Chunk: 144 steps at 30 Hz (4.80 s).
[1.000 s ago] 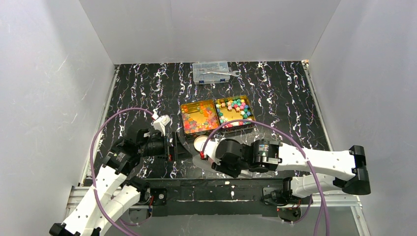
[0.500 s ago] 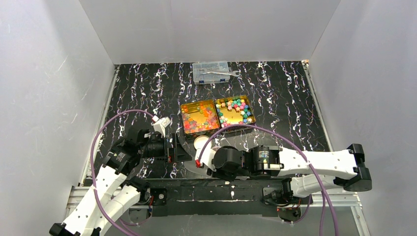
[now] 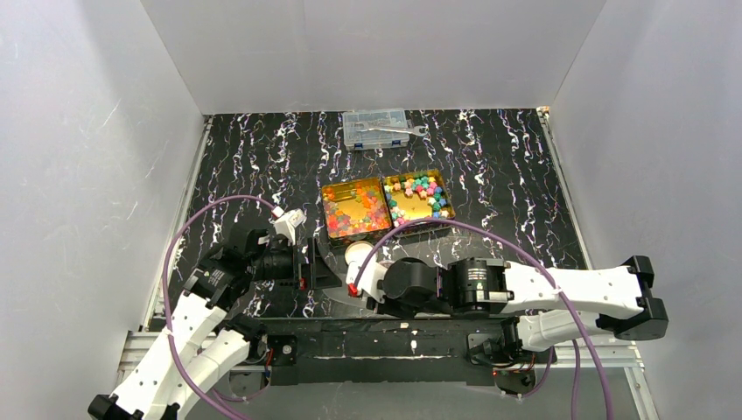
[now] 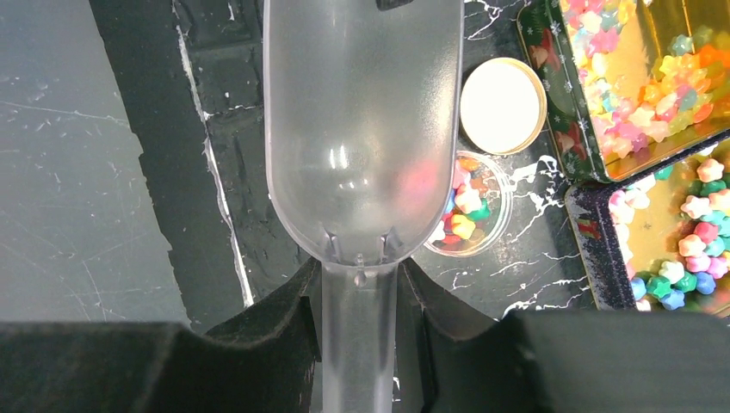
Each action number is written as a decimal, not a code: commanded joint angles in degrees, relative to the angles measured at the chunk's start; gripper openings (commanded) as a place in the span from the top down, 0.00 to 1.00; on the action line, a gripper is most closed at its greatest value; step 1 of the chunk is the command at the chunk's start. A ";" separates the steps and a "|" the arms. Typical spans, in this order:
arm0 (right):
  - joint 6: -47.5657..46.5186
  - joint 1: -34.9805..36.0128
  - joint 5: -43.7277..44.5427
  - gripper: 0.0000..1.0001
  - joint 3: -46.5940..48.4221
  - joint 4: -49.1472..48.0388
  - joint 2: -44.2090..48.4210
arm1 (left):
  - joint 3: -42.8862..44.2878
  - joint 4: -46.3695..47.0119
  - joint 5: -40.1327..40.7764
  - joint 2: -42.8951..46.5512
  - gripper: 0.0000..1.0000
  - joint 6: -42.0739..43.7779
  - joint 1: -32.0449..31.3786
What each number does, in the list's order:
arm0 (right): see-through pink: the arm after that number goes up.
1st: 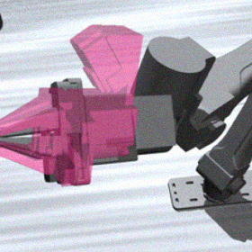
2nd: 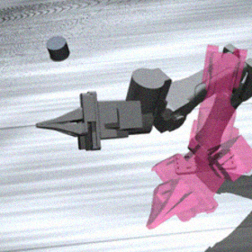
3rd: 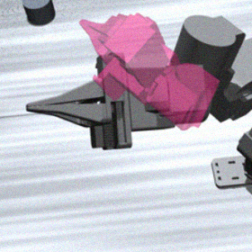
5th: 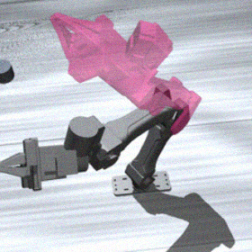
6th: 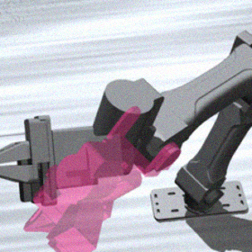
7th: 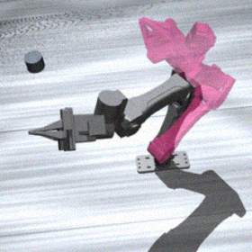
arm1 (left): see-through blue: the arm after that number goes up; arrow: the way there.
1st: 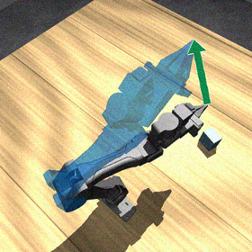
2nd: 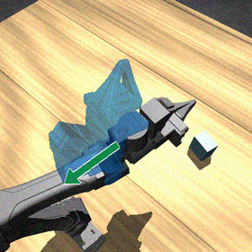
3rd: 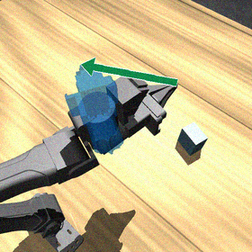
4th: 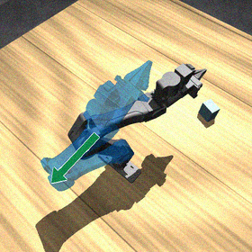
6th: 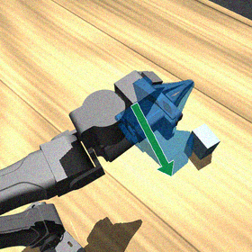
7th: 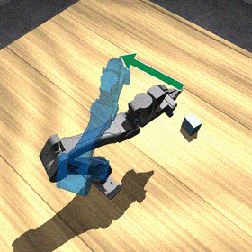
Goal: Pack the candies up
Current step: Adjust the spatula, then scoop the fake candies from the storage box.
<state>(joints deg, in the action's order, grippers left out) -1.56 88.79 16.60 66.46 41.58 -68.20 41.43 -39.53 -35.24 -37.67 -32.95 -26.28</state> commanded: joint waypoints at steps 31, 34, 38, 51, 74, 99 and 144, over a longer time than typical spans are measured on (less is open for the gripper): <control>3.23 0.42 8.91 0.99 0.14 -7.15 10.12 | 10.25 1.56 -2.02 -6.21 0.02 2.27 -0.17; 4.37 0.34 11.99 0.99 0.34 -5.10 9.35 | 12.46 1.04 0.69 -6.60 0.02 2.68 -0.17; 5.34 0.26 15.43 0.99 0.74 -3.28 8.44 | 15.53 -1.67 6.27 -6.89 0.02 4.35 -0.17; 3.39 -18.52 12.09 0.99 7.28 6.67 0.51 | 18.49 -7.86 15.80 -5.18 0.02 9.85 -0.17; -47.93 -49.09 7.49 0.99 22.05 17.30 -21.33 | -0.63 5.15 4.56 -2.02 0.02 10.74 -0.17; -65.85 -52.93 11.22 0.99 14.81 15.12 -26.61 | -1.10 5.25 5.44 1.66 0.02 10.80 -1.03; -61.43 -49.16 -13.77 0.99 10.91 11.85 -34.23 | -1.00 4.90 6.77 0.73 0.02 10.89 -1.47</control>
<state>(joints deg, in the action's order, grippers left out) -59.22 38.54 11.75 78.08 52.56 -101.71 40.75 -34.33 -28.71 -36.56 -22.61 -27.57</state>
